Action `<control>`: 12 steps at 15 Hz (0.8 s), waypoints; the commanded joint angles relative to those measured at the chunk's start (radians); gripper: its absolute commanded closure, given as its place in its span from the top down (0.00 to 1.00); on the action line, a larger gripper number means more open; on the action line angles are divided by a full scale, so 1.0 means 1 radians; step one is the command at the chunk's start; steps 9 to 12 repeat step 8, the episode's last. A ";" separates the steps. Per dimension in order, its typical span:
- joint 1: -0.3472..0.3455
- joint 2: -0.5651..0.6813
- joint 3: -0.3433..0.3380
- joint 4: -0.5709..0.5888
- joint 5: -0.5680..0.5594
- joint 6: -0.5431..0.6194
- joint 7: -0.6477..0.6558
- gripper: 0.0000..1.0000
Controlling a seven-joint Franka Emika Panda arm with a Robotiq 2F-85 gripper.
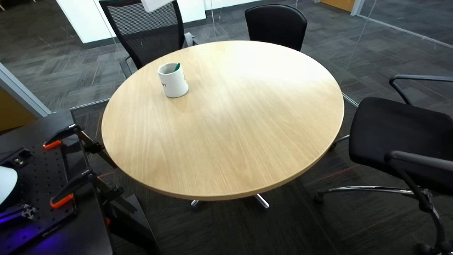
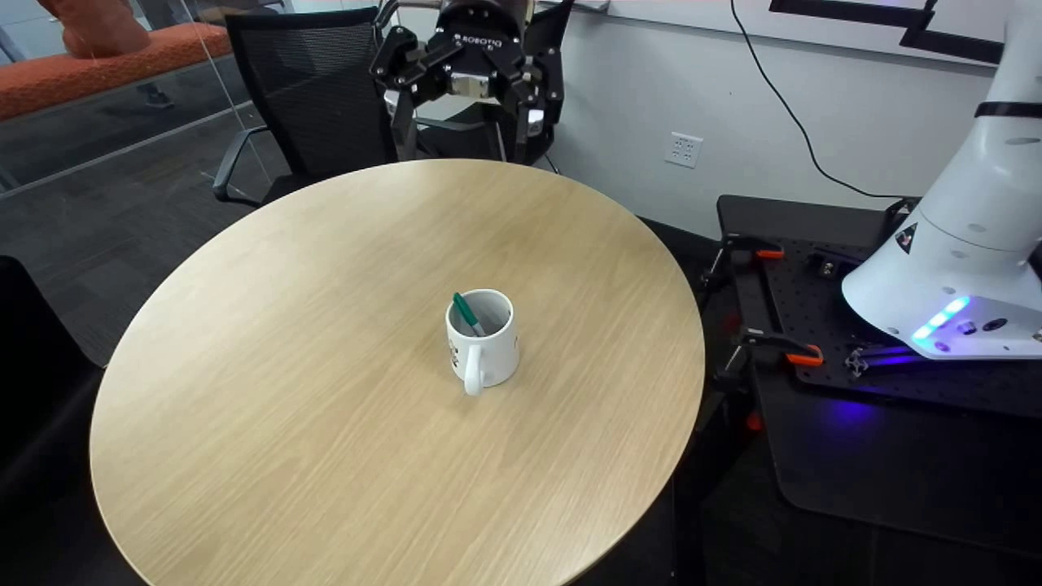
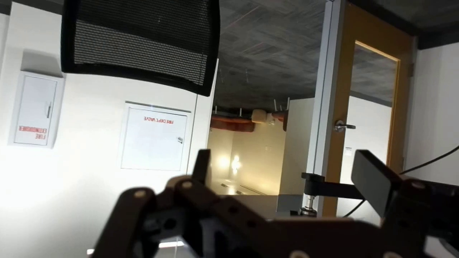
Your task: Put the marker in the mug
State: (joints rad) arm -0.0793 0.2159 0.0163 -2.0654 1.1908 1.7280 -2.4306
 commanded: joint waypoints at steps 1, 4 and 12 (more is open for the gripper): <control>0.036 -0.111 0.000 -0.083 0.031 0.022 -0.057 1.00; 0.042 -0.084 -0.011 -0.048 0.005 -0.001 -0.018 1.00; 0.045 -0.089 -0.011 -0.056 0.006 0.000 -0.020 1.00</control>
